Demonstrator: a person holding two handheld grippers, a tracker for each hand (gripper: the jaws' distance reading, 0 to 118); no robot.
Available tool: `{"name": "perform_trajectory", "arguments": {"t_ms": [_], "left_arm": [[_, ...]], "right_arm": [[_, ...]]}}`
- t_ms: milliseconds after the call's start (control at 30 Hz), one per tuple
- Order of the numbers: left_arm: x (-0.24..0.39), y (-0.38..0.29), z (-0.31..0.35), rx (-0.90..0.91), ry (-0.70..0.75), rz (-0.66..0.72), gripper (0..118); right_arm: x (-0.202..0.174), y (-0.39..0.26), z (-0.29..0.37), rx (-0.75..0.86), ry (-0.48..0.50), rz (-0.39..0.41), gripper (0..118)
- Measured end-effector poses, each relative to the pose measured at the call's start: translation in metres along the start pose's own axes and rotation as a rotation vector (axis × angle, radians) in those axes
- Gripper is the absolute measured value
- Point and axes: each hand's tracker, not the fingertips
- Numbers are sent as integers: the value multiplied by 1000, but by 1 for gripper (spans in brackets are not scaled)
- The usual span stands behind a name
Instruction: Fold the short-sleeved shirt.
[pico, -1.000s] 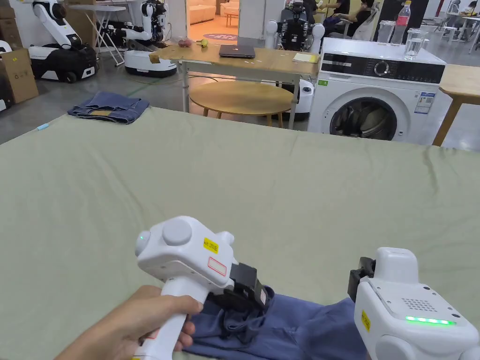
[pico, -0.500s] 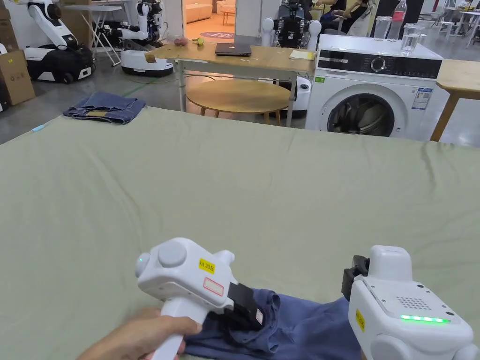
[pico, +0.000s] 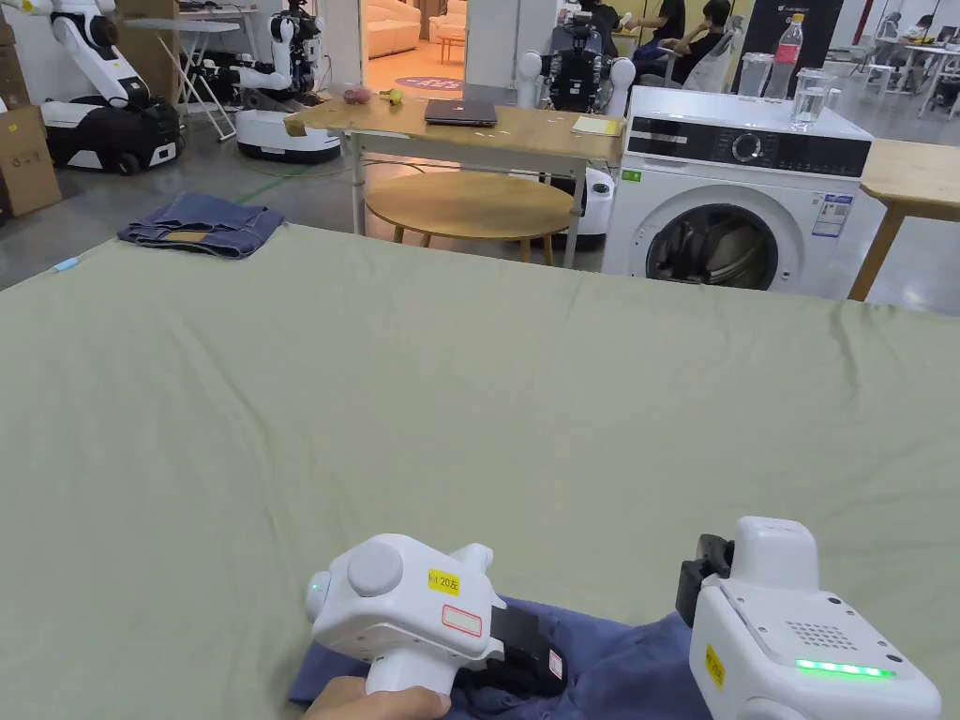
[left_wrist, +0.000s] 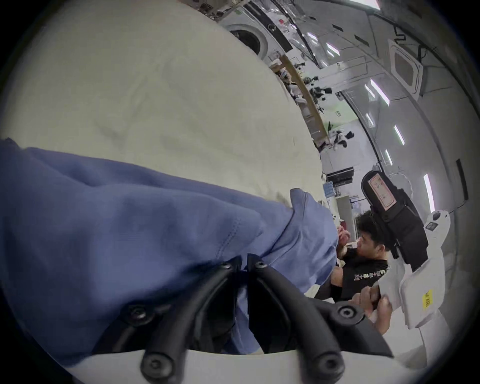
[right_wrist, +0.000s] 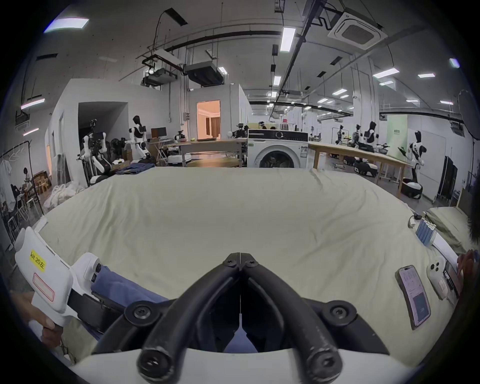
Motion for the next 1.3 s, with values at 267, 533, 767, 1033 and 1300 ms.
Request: {"name": "perform_trajectory", "arguments": {"t_ms": [267,533,767,1033,1300], "left_arm": [[4,10,76,93,-31,-8,3],[-46,14,185,167,67,21,3],[-93,2,178,67,11,63,70],[-109,-11,123,45,-231,31,64],[-108,-9,123,106,-118,37,7]], "right_arm": [[2,5,5,18,-2,13,0],[-4,9,4,34,17,8,0],[-11,5,0,18,37,3,0],[-12,4,-1,5,35,-1,0],[-13,6,-1,8,41,6,0]]}}
